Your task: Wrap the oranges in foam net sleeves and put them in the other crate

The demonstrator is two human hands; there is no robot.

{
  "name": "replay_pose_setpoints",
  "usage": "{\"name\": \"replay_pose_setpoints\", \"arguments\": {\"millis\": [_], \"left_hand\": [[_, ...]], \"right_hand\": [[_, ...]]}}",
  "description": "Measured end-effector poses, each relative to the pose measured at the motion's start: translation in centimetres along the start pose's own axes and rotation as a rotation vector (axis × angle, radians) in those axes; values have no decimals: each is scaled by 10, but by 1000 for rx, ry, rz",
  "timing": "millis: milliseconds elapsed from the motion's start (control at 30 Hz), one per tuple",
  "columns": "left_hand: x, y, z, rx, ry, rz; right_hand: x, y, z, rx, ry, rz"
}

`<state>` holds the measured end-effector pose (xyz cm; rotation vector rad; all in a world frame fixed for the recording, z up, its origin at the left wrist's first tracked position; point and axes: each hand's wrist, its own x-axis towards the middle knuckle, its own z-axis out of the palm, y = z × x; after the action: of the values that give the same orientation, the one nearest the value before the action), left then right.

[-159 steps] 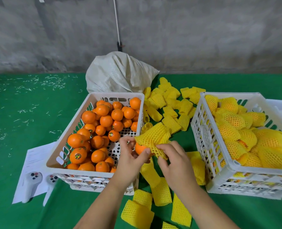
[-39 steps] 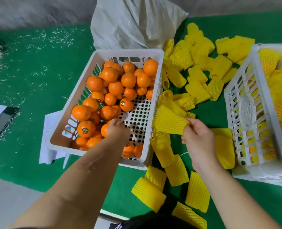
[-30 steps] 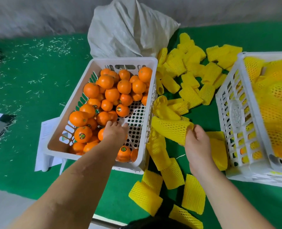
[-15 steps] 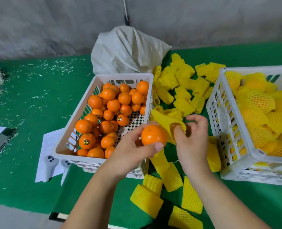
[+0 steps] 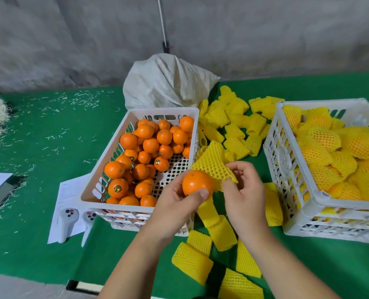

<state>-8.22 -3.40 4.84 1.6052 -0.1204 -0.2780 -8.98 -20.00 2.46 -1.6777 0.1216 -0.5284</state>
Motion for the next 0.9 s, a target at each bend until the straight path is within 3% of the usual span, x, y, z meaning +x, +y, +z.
{"name": "replay_pose_setpoints", "arguments": {"millis": [133,267,367,433,500,567,633,767,900], "left_hand": [[12,1,16,70,55,147],[16,-7,22,135,-2,304],[17,-10,21,517,-37,401],[19,-10,21,618,-5,449],[20,-9,22,436,68,393],[23,-9,23,81,185,233],[24,-7,27,-156,272,61],[25,-10,42,-467,175,-94],[29,-15,44,-514,16,-31]], "right_hand": [[-11,-6,1,-44,16,-161],[-17,-11,-3,26,19,-61],[-15,-13,-10,40,-23,-45],[-12,-11,-12,-32,-48,-77],[-8,-6,-14,-220,-54,-254],[-6,1,-13,-428,-75,-501],[-5,5,-9,-509,-65,-614],[-12,4,3,-364,-12,-518],[-4,5,-4,-252,-6,-503]]}}
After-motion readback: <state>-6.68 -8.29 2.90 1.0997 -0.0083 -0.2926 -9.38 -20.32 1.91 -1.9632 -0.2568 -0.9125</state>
